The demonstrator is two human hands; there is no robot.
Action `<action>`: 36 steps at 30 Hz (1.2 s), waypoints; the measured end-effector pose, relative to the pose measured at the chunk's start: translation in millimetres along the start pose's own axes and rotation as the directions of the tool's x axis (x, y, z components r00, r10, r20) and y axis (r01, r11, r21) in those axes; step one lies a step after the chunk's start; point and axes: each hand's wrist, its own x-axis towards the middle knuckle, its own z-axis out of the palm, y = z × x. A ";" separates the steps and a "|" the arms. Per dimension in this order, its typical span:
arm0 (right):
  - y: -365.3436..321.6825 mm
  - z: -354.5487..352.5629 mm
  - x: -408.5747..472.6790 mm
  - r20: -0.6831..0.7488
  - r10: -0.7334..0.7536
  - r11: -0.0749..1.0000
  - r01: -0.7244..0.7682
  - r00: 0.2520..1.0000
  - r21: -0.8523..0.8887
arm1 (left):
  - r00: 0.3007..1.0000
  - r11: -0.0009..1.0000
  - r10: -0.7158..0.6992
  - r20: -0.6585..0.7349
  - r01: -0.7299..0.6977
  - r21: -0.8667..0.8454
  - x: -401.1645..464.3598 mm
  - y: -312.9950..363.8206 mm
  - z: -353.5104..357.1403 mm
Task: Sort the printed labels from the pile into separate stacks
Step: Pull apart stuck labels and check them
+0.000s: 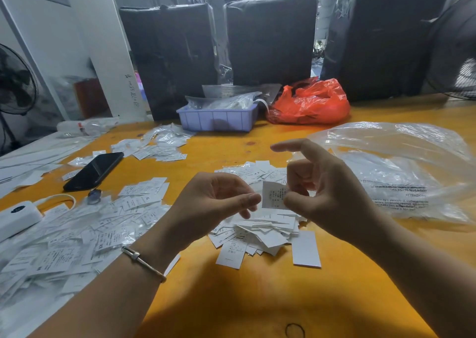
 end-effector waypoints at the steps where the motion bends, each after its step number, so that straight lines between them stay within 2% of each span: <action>1: -0.6 -1.2 0.2 0.008 0.017 0.998 -0.017 1.000 0.059 | 1.000 1.000 -0.007 0.006 0.007 -0.006 0.1 0.1 -0.1; 5: -1.6 -2.1 -0.8 0.108 0.077 0.961 -0.103 0.991 0.256 | 0.999 0.997 -0.039 0.036 0.041 -0.057 0.3 0.3 -1.8; 11: -0.4 -1.0 0.4 0.109 0.113 0.973 -0.132 0.988 0.188 | 0.995 0.993 -0.070 0.065 0.076 -0.094 1.8 0.7 -3.7; 16: -2.6 -1.9 -0.2 0.121 0.116 0.965 -0.140 0.986 0.220 | 0.990 0.992 -0.085 0.108 0.094 -0.081 0.9 0.7 -2.3; 23: -1.8 0.3 -1.3 0.227 0.134 0.926 -0.203 0.965 0.318 | 0.988 0.992 -0.106 0.114 0.113 -0.062 1.6 -1.3 -1.0; 29: 5.7 -3.9 4.2 0.135 0.328 0.806 -0.352 0.935 0.475 | 0.996 0.988 -0.087 0.007 0.087 -0.131 2.6 -1.7 -2.2; 32: 8.1 -4.7 3.2 0.137 0.331 0.798 -0.355 0.933 0.486 | 0.996 0.987 -0.092 0.001 0.091 -0.132 2.2 -0.8 -1.4; 36: 6.5 2.3 -1.1 0.111 0.271 0.838 -0.291 0.956 0.461 | 0.993 0.987 -0.119 0.021 0.121 -0.110 1.2 -2.5 0.7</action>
